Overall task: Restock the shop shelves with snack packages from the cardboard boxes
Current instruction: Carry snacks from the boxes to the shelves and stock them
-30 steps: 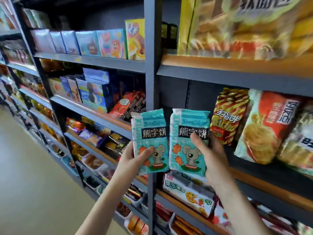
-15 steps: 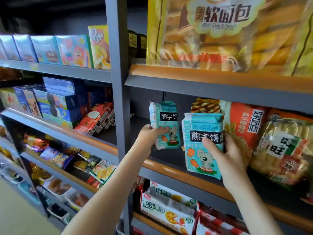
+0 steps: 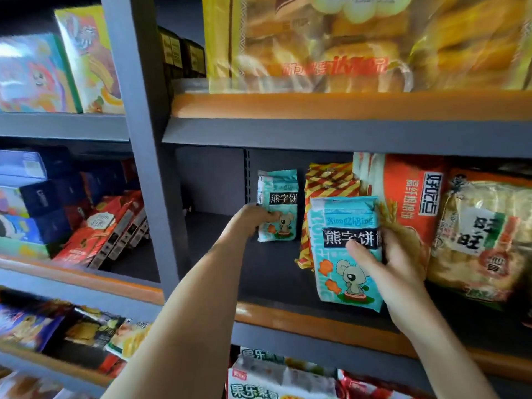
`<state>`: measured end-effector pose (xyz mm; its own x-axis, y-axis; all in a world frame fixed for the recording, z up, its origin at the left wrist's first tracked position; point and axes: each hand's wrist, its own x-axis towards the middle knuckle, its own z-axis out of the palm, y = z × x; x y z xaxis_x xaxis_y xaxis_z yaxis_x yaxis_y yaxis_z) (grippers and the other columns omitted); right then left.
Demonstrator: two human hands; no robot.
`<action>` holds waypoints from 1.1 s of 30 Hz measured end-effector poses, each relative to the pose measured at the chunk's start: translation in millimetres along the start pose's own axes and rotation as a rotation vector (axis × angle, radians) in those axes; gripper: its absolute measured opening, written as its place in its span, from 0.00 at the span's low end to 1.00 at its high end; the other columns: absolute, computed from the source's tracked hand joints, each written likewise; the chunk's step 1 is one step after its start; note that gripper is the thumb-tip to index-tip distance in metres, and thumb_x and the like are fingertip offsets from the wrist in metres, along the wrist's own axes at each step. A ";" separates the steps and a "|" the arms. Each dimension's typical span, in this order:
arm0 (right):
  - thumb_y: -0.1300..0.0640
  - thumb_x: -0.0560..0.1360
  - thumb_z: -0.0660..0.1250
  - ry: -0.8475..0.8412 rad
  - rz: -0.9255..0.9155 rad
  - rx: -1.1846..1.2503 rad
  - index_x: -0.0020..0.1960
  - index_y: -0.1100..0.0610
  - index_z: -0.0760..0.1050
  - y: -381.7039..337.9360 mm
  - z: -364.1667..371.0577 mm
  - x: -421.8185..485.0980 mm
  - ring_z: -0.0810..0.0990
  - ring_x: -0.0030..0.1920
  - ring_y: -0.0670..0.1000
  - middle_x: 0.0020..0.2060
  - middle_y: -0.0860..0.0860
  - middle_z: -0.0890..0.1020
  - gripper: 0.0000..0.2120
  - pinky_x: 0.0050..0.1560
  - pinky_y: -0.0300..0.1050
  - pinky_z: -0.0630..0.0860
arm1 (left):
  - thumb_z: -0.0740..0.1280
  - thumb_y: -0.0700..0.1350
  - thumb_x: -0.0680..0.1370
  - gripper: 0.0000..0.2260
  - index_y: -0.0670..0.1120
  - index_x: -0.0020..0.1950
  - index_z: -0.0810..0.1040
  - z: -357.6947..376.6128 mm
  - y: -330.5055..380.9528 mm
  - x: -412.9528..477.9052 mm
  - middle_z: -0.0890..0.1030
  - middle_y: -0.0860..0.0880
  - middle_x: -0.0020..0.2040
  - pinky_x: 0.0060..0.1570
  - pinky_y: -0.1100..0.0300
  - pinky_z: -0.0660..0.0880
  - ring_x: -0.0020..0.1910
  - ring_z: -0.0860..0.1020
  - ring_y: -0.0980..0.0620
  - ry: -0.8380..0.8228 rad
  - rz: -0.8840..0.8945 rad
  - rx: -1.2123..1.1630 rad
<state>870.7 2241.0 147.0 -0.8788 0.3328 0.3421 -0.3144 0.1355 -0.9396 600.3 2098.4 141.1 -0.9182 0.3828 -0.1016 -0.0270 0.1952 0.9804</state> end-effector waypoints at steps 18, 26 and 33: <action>0.46 0.68 0.67 -0.031 -0.010 -0.047 0.59 0.37 0.69 -15.8 57.8 16.2 0.82 0.52 0.40 0.51 0.36 0.83 0.20 0.49 0.41 0.78 | 0.58 0.46 0.82 0.11 0.41 0.51 0.75 16.0 45.3 -25.2 0.77 0.44 0.53 0.37 0.61 0.73 0.45 0.77 0.47 0.134 0.076 -0.330; 0.44 0.70 0.68 -0.003 -0.009 0.071 0.61 0.43 0.71 -28.0 101.5 61.6 0.83 0.53 0.48 0.55 0.46 0.83 0.20 0.58 0.56 0.77 | 0.67 0.61 0.74 0.24 0.48 0.65 0.74 -15.7 34.2 -145.6 0.83 0.46 0.57 0.59 0.45 0.76 0.56 0.81 0.45 -0.299 0.293 -0.412; 0.57 0.75 0.69 0.195 -0.300 -0.472 0.74 0.53 0.59 -17.4 109.6 51.7 0.66 0.67 0.41 0.67 0.46 0.68 0.31 0.68 0.36 0.62 | 0.69 0.35 0.75 0.14 0.44 0.57 0.69 -7.3 11.5 -118.5 0.81 0.41 0.54 0.50 0.39 0.79 0.51 0.82 0.41 0.046 0.178 -0.556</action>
<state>791.3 2153.5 179.4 -0.6798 0.3754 0.6300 -0.3059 0.6355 -0.7089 706.0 2048.7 165.6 -0.9434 0.3246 0.0683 -0.0625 -0.3761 0.9245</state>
